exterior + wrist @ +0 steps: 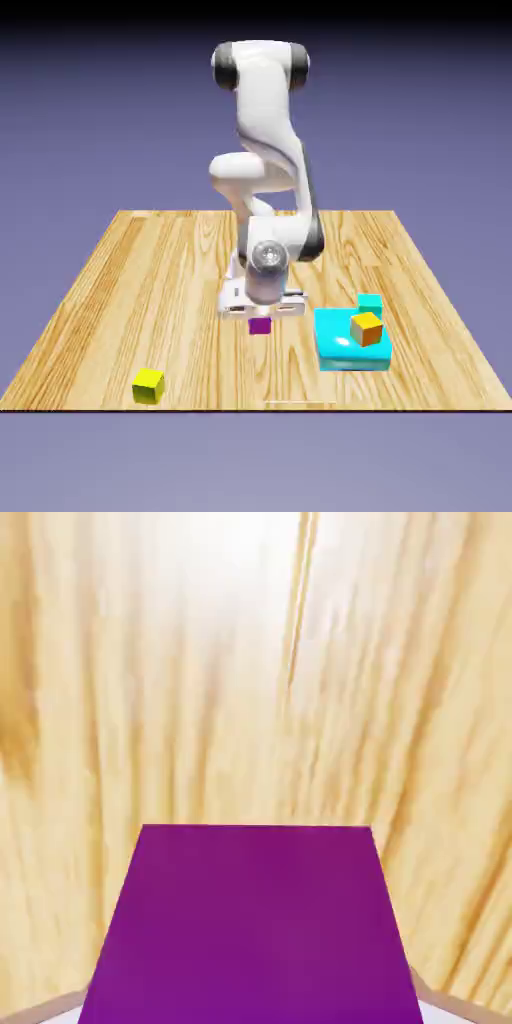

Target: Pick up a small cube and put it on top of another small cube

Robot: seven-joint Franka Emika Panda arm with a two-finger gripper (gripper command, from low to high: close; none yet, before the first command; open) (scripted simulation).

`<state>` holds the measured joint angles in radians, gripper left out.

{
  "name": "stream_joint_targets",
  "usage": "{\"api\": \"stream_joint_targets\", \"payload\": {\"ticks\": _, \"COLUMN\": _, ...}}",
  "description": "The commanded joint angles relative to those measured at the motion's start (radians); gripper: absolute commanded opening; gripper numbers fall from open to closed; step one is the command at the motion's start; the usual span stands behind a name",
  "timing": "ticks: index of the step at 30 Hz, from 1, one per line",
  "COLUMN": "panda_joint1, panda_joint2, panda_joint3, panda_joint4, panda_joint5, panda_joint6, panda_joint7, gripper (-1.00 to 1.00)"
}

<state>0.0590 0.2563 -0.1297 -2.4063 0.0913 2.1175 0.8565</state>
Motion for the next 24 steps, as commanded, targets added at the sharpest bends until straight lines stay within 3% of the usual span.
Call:
{"api": "stream_joint_targets", "payload": {"ticks": 1, "panda_joint1": -0.016, "panda_joint2": 0.018, "panda_joint3": -0.022, "panda_joint4": 0.033, "panda_joint5": 0.04, "panda_joint6": -0.013, "panda_joint7": 0.036, "gripper": -1.0}}
{"api": "stream_joint_targets", "payload": {"ticks": 15, "panda_joint1": -0.246, "panda_joint2": 0.263, "panda_joint3": -0.323, "panda_joint4": 0.498, "panda_joint5": 0.649, "panda_joint6": -0.198, "panda_joint7": 0.511, "gripper": -1.0}}
{"api": "stream_joint_targets", "payload": {"ticks": 20, "panda_joint1": -0.238, "panda_joint2": 0.355, "panda_joint3": -0.276, "panda_joint4": 0.468, "panda_joint5": 0.742, "panda_joint6": -0.089, "panda_joint7": 0.464, "gripper": -1.0}}
{"api": "stream_joint_targets", "payload": {"ticks": 21, "panda_joint1": -0.238, "panda_joint2": 0.355, "panda_joint3": -0.275, "panda_joint4": 0.468, "panda_joint5": 0.742, "panda_joint6": -0.089, "panda_joint7": 0.464, "gripper": 1.0}}
{"api": "stream_joint_targets", "payload": {"ticks": 24, "panda_joint1": -0.247, "panda_joint2": 0.286, "panda_joint3": -0.316, "panda_joint4": 0.497, "panda_joint5": 0.677, "panda_joint6": -0.176, "panda_joint7": 0.507, "gripper": 1.0}}
